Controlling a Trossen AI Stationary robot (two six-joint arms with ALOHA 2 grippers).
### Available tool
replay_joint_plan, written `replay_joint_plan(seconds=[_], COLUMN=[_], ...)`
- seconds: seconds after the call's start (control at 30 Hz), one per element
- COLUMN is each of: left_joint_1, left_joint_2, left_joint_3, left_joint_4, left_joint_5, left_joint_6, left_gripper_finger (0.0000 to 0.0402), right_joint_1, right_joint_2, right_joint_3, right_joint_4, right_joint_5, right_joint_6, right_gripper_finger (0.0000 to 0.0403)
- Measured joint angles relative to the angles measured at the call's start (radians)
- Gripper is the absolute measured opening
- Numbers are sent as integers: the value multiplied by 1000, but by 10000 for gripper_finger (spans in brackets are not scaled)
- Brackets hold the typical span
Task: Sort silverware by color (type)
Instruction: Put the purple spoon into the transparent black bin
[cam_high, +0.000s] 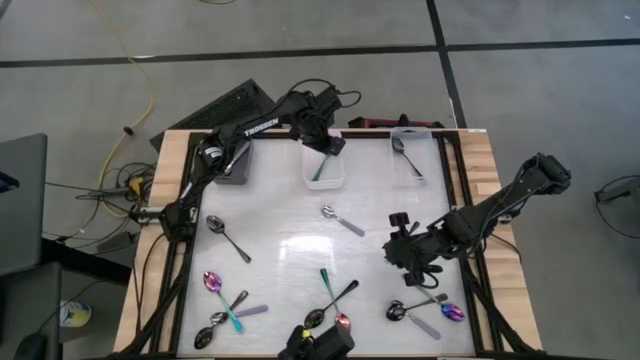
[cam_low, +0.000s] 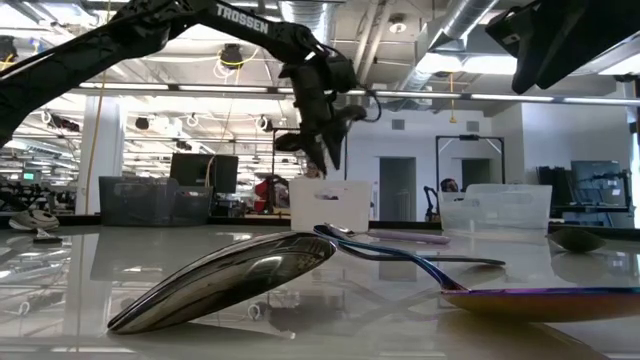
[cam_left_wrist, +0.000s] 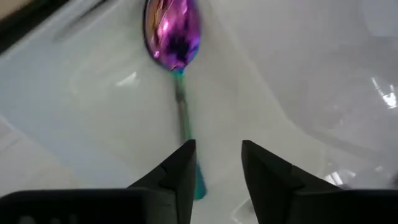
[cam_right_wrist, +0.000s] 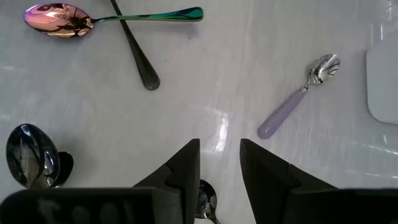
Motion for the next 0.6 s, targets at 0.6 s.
replay_joint_plan(seconds=[0.6], left_joint_1=[-187], left_joint_2=[-303], left_joint_3=[40], left_joint_4=[-153], left_joint_5=[-228], left_joint_6=[436], left_gripper_finger=[121], right_joint_1=[-2], right_joint_2=[0], right_joint_3=[0], right_joint_4=[69], right_joint_5=[0], right_joint_6=[-6], right_gripper_finger=[136])
